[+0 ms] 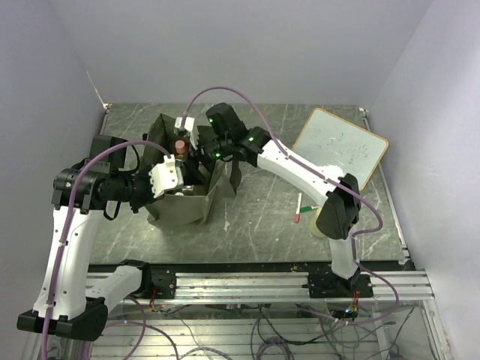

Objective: Place the personal care products into the canvas bag
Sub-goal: Place the care product in the canvas bag.

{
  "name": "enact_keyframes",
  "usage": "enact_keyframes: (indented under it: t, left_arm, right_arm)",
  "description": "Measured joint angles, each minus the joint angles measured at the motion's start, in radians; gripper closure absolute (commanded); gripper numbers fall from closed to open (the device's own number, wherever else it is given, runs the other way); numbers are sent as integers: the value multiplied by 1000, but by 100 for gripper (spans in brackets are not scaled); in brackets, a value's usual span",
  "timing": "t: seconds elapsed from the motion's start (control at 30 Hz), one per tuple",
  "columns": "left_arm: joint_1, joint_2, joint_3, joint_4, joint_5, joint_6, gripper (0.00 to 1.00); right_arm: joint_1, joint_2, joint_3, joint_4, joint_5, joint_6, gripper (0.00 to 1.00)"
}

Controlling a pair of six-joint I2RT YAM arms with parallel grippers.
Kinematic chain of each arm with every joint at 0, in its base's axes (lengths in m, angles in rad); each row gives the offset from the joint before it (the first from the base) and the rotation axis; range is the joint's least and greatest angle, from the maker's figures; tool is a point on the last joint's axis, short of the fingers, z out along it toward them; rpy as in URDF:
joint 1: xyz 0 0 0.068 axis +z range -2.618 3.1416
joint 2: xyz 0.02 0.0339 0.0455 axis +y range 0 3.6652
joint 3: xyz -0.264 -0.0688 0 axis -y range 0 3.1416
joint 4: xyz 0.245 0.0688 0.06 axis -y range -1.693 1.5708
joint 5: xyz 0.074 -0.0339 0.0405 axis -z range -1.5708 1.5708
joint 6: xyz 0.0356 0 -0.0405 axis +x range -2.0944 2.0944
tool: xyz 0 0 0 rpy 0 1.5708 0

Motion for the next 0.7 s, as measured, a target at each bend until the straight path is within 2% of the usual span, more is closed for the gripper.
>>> enact_keyframes:
  t: [0.2, 0.4, 0.63, 0.67, 0.7]
  left_arm:
    - [0, 0, 0, 0, 0, 5, 92]
    - [0, 0, 0, 0, -2, 5, 80]
    - [0, 0, 2, -1, -5, -4, 53]
    - [0, 3, 8, -3, -4, -7, 34]
    - [0, 6, 18, -5, -4, -10, 24]
  right_arm:
    - [-44, -10, 33, 39, -35, 37, 20]
    - [-80, -36, 74, 64, -46, 63, 20]
    - [-156, -124, 84, 67, -29, 59, 19]
    - [-172, -138, 84, 67, -26, 58, 19]
    - [-192, -156, 82, 65, -22, 57, 19]
